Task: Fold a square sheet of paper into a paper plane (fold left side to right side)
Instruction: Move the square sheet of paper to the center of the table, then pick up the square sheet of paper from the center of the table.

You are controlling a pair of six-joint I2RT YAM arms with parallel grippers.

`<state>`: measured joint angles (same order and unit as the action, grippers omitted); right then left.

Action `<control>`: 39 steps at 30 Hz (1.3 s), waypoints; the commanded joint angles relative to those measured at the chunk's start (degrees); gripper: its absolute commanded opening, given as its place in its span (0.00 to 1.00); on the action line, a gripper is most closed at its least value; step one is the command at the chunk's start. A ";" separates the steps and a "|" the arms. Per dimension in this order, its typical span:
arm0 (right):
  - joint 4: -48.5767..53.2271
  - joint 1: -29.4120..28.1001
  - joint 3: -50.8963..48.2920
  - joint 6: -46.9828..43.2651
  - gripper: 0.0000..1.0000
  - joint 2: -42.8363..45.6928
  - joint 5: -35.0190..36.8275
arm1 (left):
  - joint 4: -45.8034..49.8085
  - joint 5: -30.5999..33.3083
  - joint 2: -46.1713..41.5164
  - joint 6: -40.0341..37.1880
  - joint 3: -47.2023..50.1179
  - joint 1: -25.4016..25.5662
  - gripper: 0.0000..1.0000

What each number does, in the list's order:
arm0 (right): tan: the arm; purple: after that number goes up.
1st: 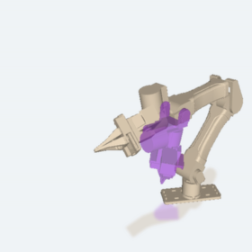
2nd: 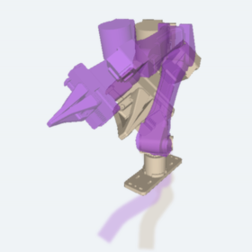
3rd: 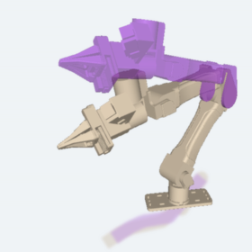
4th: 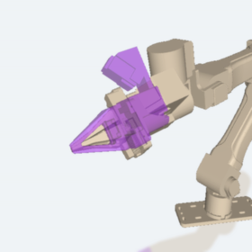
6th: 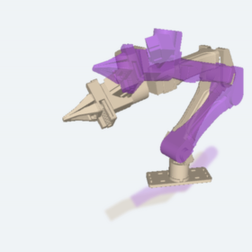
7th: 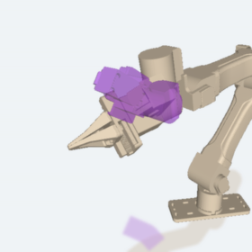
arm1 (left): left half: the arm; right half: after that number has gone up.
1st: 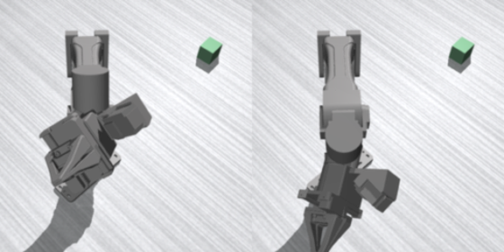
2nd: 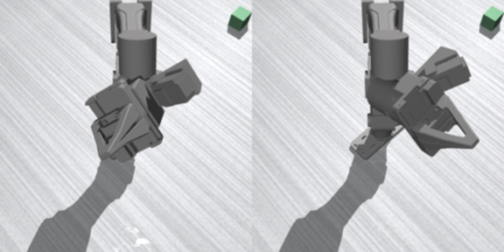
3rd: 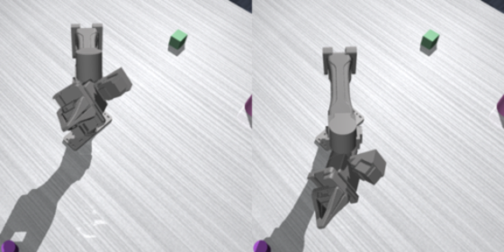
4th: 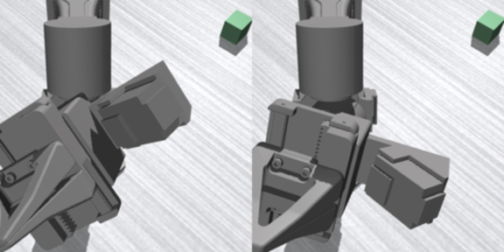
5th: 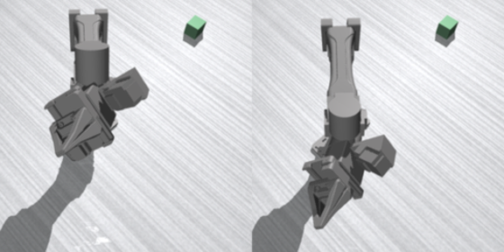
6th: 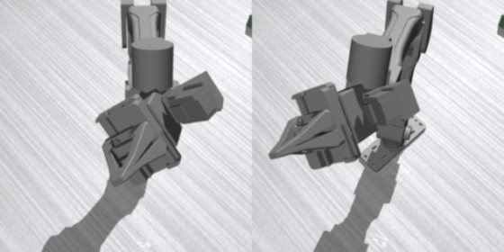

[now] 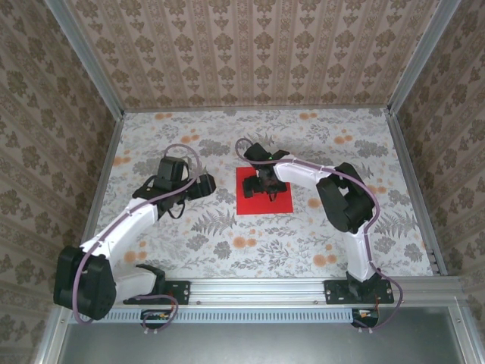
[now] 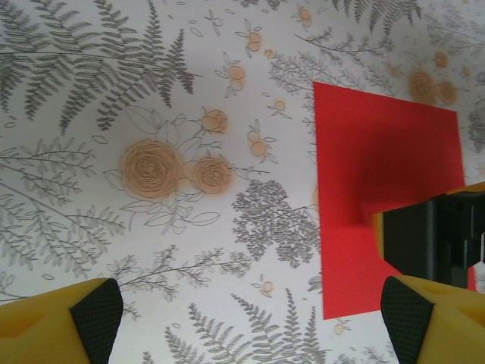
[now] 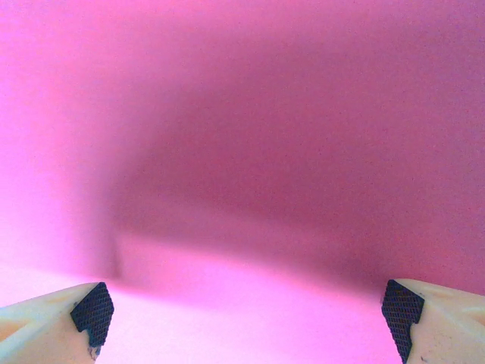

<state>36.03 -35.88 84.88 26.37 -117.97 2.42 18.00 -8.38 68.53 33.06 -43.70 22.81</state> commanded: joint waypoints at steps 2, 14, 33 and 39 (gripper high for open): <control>0.86 0.28 -1.42 -0.74 0.96 7.47 -0.43 | 0.46 -7.00 2.99 2.15 -3.75 0.11 0.89; -3.19 8.97 -13.59 -1.57 0.99 17.30 -2.51 | -3.32 -19.76 18.55 3.99 -10.08 7.54 0.70; -7.03 13.33 -7.42 -1.36 1.00 7.00 -3.57 | -0.94 -16.50 37.50 6.92 -20.93 13.27 0.47; -6.07 13.37 -3.15 -1.89 1.00 2.79 -2.81 | -0.14 -15.81 38.55 6.98 -20.90 13.64 0.44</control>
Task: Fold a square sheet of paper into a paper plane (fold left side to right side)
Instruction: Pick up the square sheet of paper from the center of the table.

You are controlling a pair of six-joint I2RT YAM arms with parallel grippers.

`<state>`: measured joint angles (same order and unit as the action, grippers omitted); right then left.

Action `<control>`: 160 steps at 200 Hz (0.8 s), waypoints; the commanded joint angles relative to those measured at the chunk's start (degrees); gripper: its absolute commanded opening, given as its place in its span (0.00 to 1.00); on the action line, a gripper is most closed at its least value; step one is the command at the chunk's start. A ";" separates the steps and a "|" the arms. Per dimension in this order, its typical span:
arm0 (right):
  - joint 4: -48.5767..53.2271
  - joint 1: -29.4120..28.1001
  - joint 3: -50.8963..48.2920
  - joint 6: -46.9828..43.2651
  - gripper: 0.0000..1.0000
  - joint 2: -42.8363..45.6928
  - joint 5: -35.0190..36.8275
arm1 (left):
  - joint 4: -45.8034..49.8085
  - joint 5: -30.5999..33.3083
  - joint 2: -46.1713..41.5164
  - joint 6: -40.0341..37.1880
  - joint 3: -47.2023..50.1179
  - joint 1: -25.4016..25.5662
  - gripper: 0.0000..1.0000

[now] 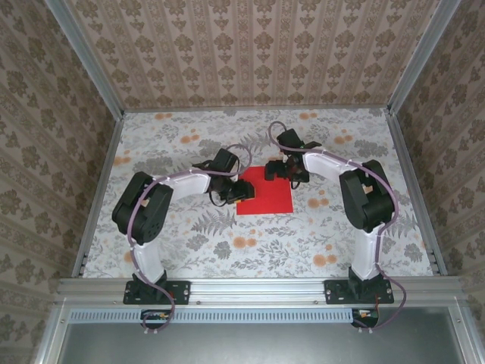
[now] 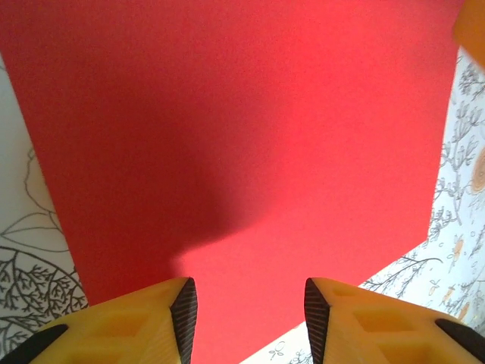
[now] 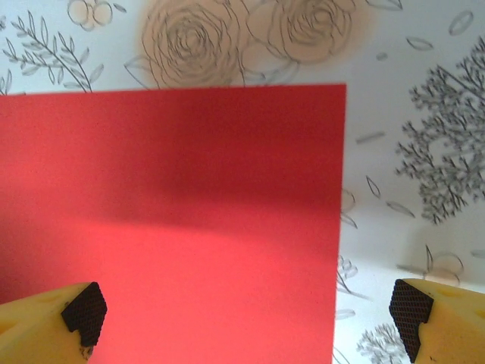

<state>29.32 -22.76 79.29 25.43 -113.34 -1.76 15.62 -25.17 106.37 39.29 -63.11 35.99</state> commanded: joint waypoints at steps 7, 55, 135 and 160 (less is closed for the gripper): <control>0.69 0.21 3.21 -1.16 1.00 -2.69 1.76 | 2.54 1.24 0.86 0.72 -1.56 0.51 0.43; 1.08 0.16 5.23 -1.62 1.00 -5.41 0.69 | 3.01 1.66 1.65 0.40 -1.51 0.71 0.37; 1.00 -1.84 3.84 -0.83 1.00 -6.63 -2.16 | 3.19 2.26 2.96 0.14 -1.50 1.01 0.35; 0.96 -3.00 3.39 -0.15 1.00 -6.20 -3.07 | 3.05 2.27 3.23 0.26 -1.55 1.10 0.35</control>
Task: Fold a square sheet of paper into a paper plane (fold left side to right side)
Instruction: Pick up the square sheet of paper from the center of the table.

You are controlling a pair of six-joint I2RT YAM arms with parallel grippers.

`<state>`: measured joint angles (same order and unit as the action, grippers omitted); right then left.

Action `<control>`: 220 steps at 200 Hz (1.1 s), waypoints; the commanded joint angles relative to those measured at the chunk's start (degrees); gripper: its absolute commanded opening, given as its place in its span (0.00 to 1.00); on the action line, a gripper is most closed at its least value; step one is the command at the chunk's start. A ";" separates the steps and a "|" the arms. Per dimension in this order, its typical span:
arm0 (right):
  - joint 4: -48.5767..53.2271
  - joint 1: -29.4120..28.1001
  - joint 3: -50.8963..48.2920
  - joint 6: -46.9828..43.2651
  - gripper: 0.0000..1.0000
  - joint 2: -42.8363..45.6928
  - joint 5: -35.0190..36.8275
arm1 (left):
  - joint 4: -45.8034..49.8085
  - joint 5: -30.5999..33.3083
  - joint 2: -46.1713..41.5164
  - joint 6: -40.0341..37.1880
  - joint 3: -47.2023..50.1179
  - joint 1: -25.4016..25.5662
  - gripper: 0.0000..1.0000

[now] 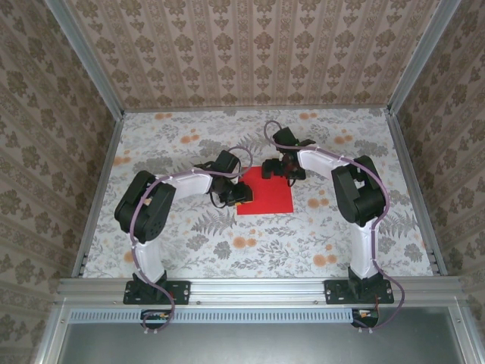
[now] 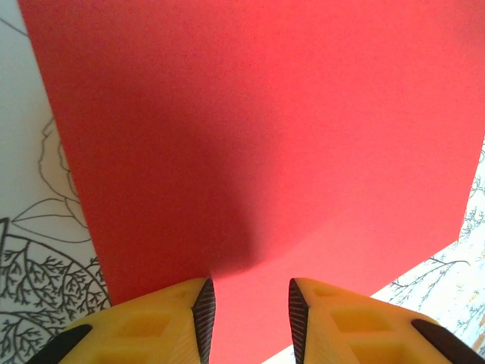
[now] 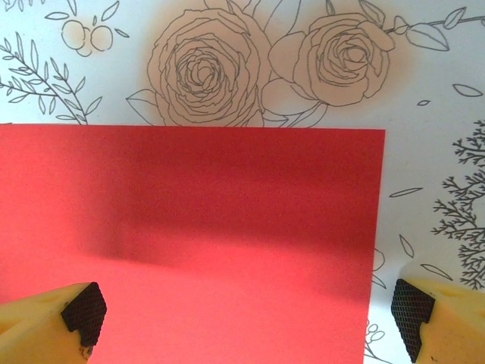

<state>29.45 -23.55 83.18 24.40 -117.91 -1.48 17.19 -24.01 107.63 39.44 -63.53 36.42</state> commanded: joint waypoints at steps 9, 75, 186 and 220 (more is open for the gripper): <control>0.95 -2.66 -0.65 1.13 1.00 -1.28 -3.60 | 1.52 1.16 2.05 0.15 -1.25 0.62 0.35; 1.03 -5.70 -2.32 2.67 0.94 1.26 -4.02 | 1.48 1.33 2.05 0.11 -1.29 0.91 0.34; 1.66 -5.81 -3.53 3.13 0.49 2.84 -10.87 | -0.53 1.38 -0.06 0.46 -0.72 0.80 0.35; -0.78 -5.25 -4.37 3.03 0.38 4.49 -12.33 | -1.25 1.35 -3.59 -0.75 0.05 -0.35 0.40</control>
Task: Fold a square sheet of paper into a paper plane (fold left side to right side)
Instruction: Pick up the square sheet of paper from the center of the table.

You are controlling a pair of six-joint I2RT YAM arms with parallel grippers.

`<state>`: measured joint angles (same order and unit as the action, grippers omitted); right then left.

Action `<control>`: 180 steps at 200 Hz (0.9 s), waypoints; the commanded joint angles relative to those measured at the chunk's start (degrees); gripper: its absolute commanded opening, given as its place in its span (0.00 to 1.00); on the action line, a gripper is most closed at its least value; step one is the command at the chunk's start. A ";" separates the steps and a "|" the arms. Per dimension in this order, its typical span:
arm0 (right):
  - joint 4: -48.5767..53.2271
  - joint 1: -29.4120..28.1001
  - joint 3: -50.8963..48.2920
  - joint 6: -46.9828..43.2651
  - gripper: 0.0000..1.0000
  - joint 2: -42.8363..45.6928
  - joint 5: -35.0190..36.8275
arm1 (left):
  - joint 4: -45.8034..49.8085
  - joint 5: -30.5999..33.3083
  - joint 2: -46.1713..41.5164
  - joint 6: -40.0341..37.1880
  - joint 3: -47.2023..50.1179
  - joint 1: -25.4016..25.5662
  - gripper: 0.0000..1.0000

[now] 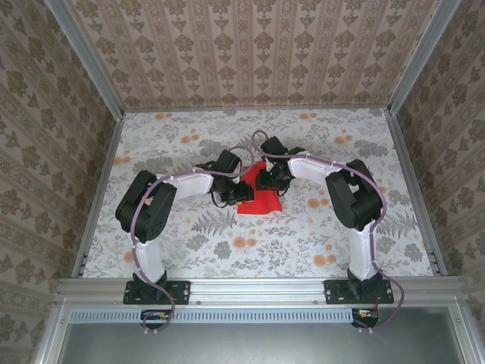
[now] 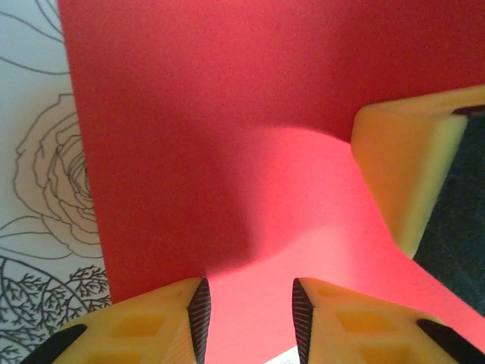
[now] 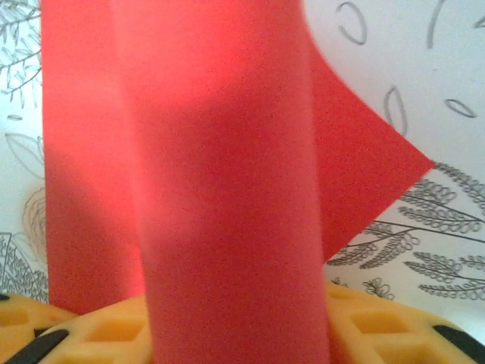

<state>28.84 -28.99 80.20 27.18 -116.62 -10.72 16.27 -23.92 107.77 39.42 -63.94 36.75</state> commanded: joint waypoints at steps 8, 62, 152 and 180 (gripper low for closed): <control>-0.81 0.37 -1.94 0.16 0.36 3.80 -3.79 | -0.69 1.01 -5.16 -1.10 0.90 -1.33 0.42; -7.99 3.15 -6.80 -1.22 0.30 10.63 -11.16 | -7.67 -4.64 -16.95 -1.86 7.33 -9.63 0.54; -21.70 10.00 -11.37 -4.98 0.30 28.17 -40.40 | -40.49 -30.84 -29.21 8.02 15.74 -22.89 0.88; -27.08 10.01 -9.39 -1.07 0.30 30.10 -47.26 | -48.48 -36.61 -29.00 11.84 13.56 -21.96 0.90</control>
<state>8.58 -18.94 68.45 23.92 -88.66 -47.03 -19.31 -50.41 79.77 46.17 -47.83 13.89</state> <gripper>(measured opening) 0.301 0.890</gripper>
